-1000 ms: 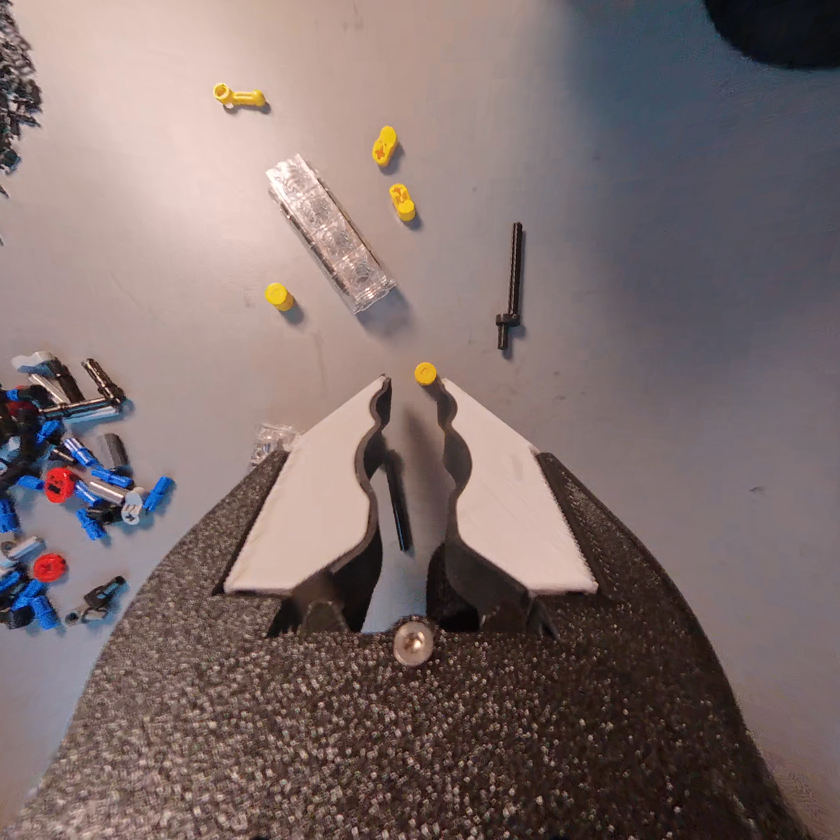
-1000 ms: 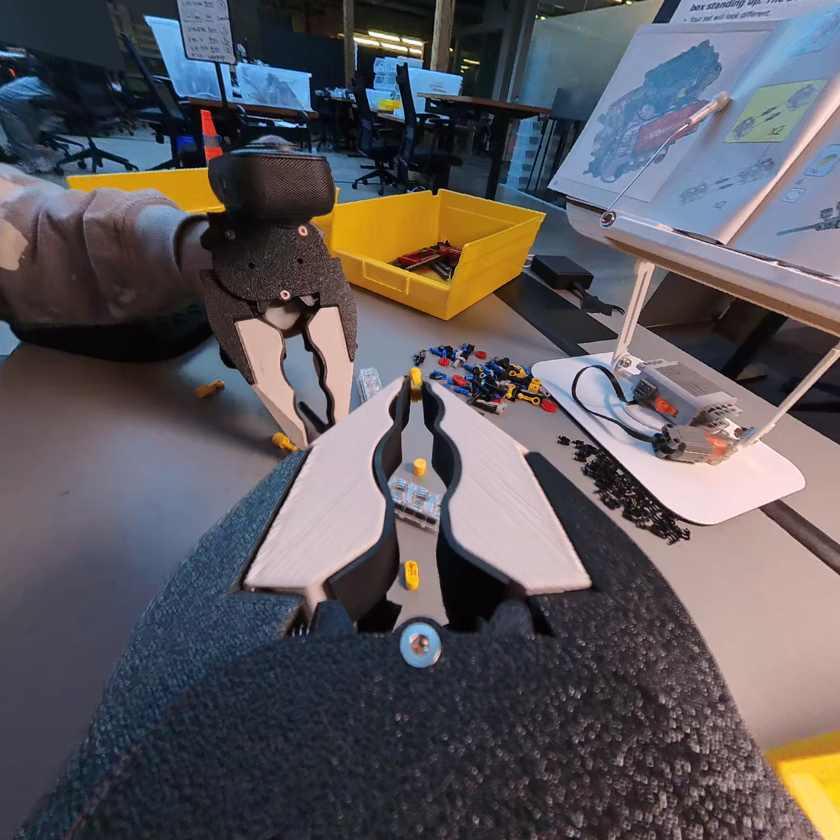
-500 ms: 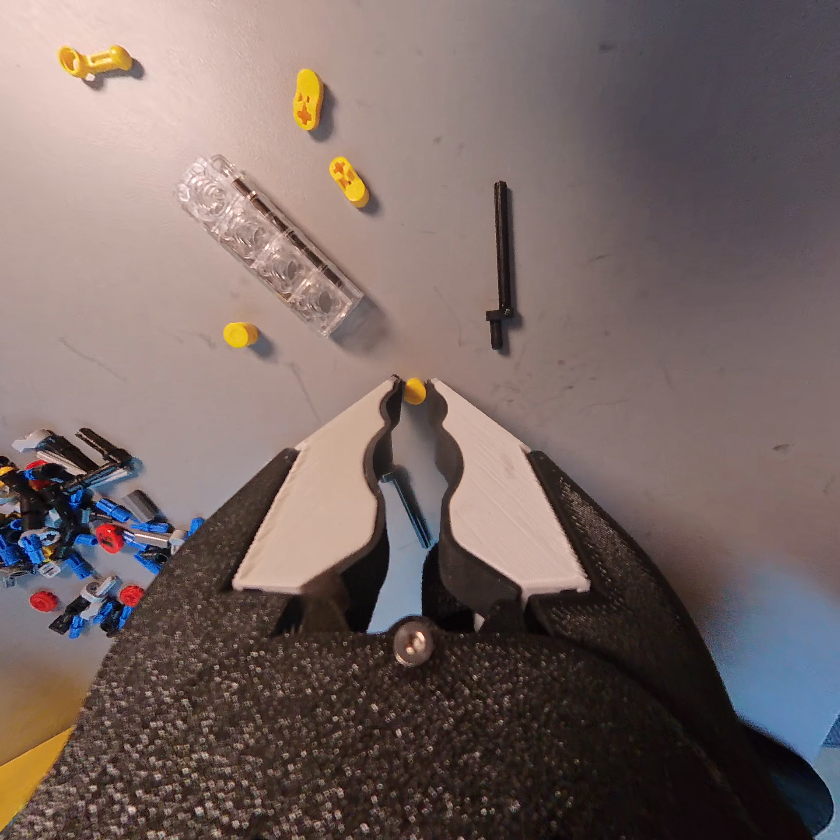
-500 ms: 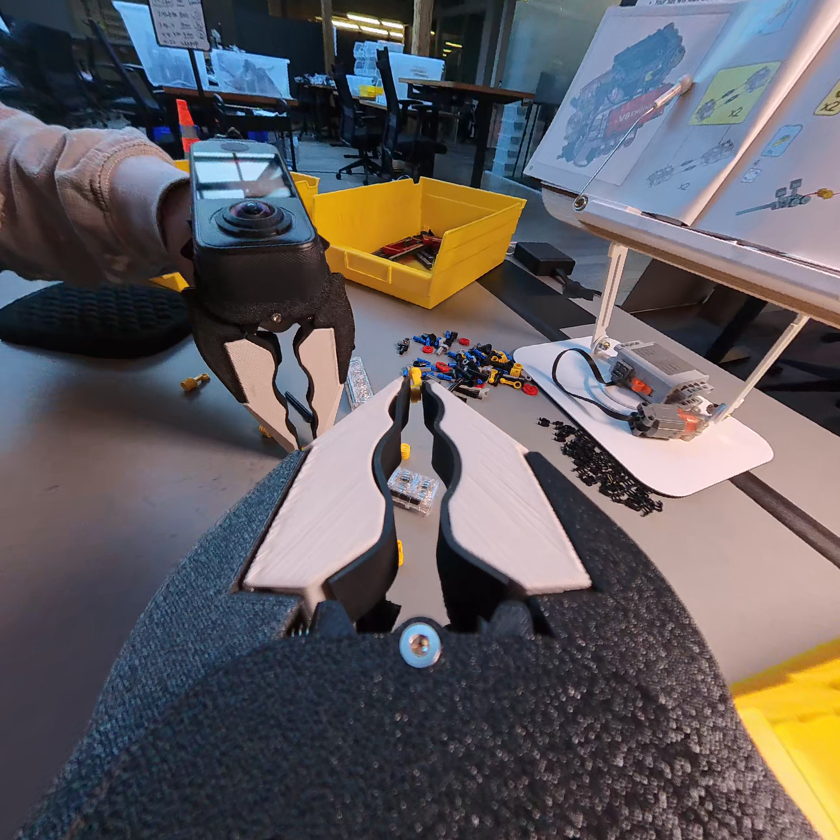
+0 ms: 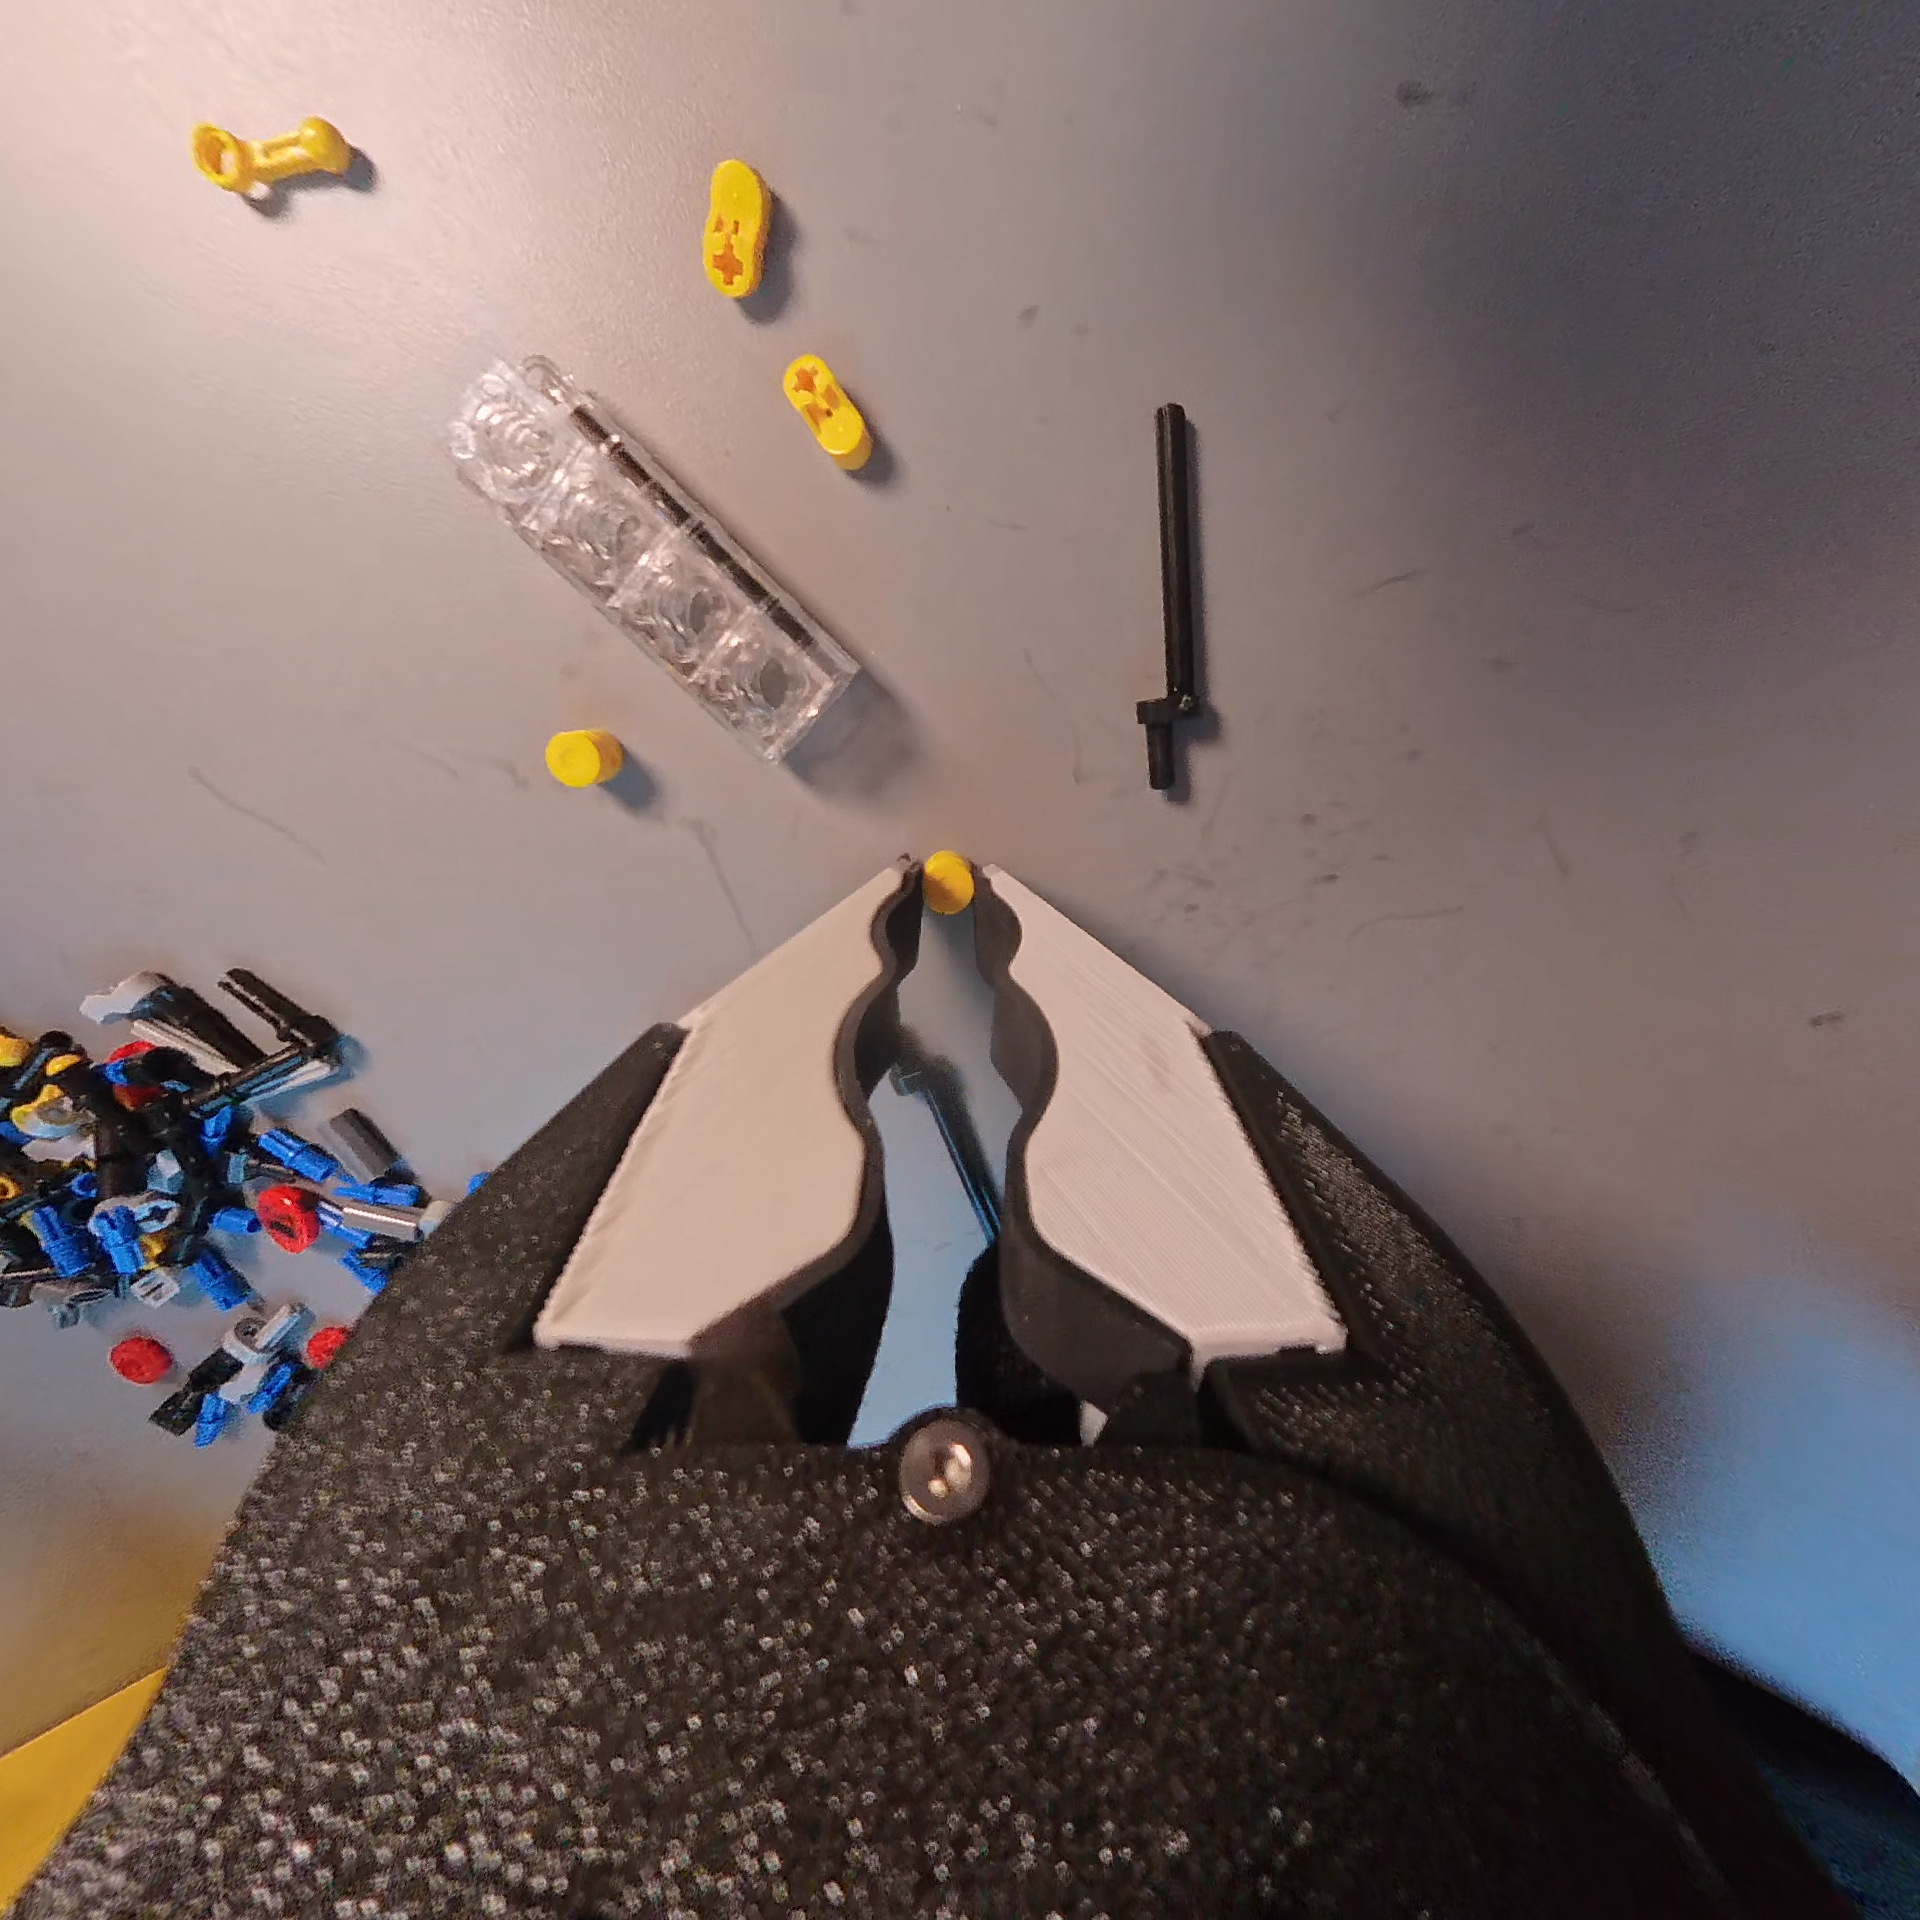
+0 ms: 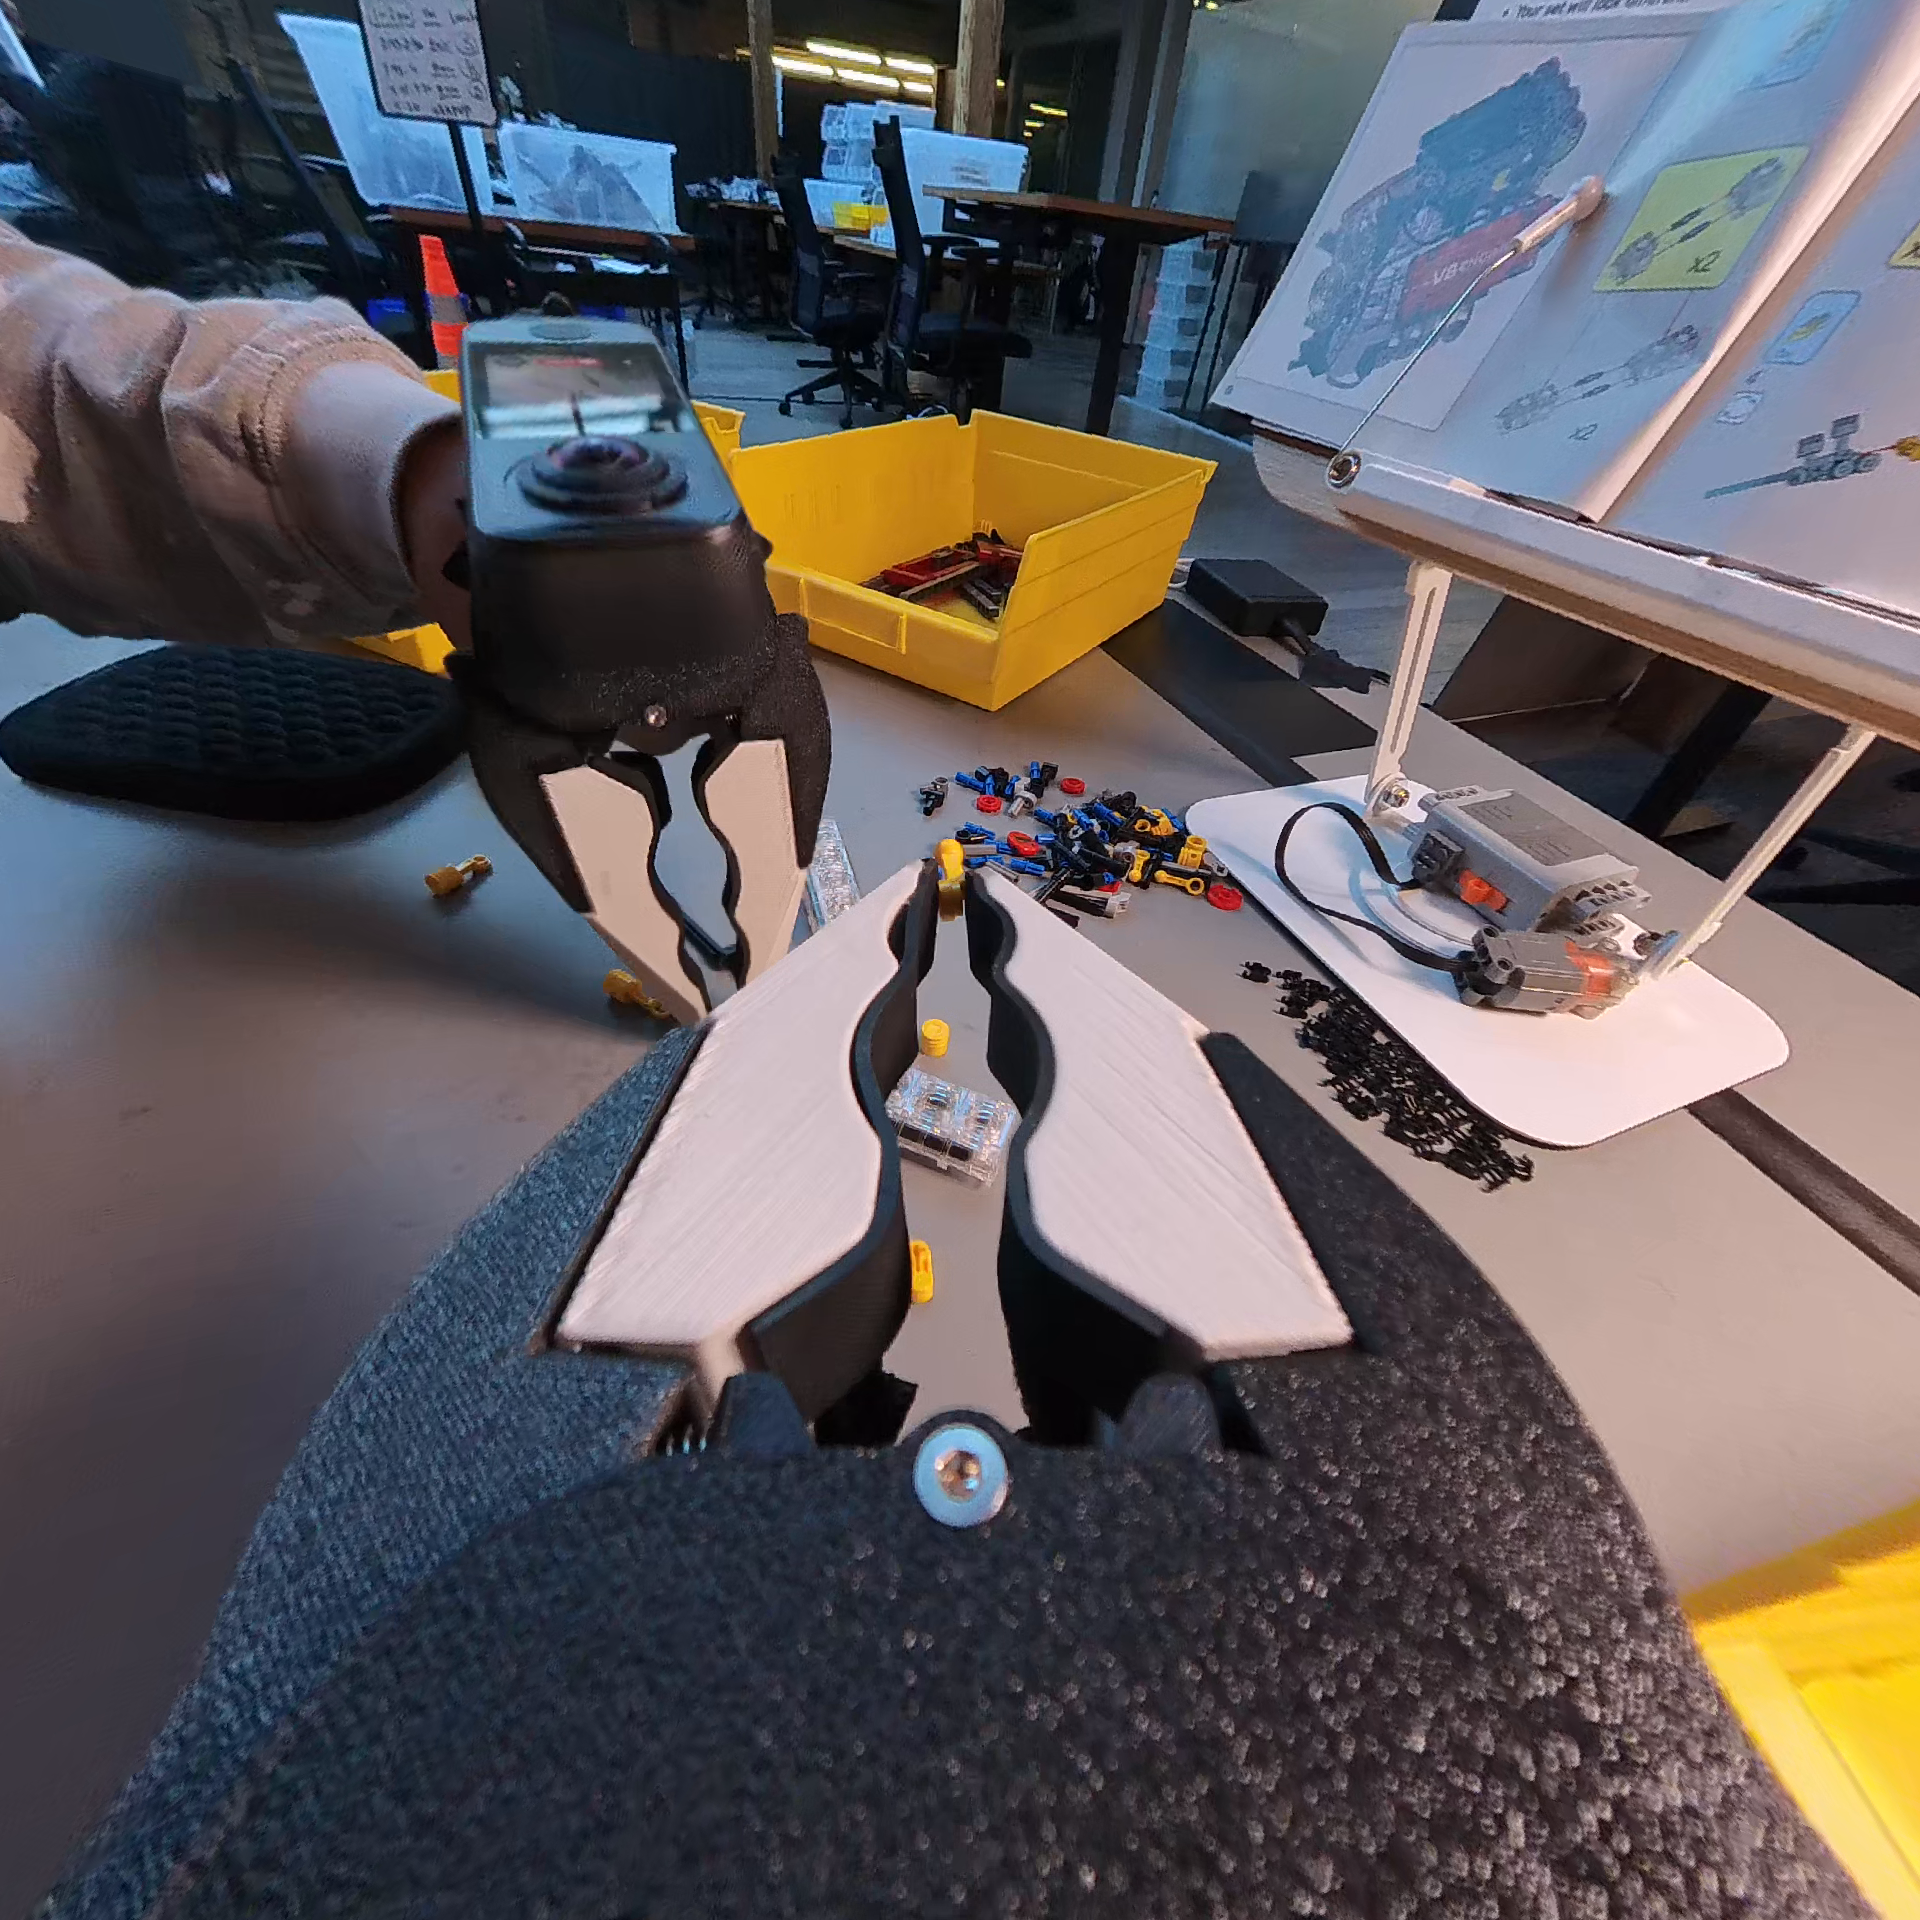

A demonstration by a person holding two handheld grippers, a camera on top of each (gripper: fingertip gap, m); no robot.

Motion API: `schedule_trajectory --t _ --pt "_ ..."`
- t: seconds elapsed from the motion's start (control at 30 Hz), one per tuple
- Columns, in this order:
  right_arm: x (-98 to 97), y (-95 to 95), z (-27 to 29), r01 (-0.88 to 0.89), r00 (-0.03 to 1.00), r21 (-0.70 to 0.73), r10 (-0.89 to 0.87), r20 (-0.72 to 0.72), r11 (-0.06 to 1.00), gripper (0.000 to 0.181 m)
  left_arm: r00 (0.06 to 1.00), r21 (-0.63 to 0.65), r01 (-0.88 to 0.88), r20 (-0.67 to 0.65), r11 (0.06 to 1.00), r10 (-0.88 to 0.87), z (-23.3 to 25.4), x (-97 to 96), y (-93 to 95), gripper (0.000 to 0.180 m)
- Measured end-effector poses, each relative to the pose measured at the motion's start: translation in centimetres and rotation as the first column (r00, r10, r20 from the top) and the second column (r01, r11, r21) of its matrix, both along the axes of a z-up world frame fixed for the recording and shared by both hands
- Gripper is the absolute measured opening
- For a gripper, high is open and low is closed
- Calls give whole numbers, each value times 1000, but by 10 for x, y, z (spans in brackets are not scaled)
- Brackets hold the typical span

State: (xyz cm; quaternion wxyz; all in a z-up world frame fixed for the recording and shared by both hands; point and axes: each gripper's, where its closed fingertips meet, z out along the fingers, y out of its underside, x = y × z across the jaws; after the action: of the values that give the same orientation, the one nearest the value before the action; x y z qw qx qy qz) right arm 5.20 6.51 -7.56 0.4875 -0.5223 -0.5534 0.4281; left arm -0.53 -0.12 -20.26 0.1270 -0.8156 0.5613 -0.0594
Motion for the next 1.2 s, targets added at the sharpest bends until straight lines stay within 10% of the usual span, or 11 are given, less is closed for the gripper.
schedule_trajectory --t 0.13,0.23,0.43,1.2 --pt "-2 -8 8 -35 998 -8 34 -52 999 4 882 6 -166 449 986 145 44 16 15 7" --pt "-7 -21 18 -72 991 -9 71 -115 997 4 502 -127 -266 828 955 250 96 19 18 7" --pt "-31 -56 21 -130 980 -3 128 -151 992 3 -26 -266 -232 963 936 267 134 -4 4 6" --pt "-55 -74 11 -126 983 20 127 -132 992 2 -13 -275 -201 960 940 278 130 8 -9 6"
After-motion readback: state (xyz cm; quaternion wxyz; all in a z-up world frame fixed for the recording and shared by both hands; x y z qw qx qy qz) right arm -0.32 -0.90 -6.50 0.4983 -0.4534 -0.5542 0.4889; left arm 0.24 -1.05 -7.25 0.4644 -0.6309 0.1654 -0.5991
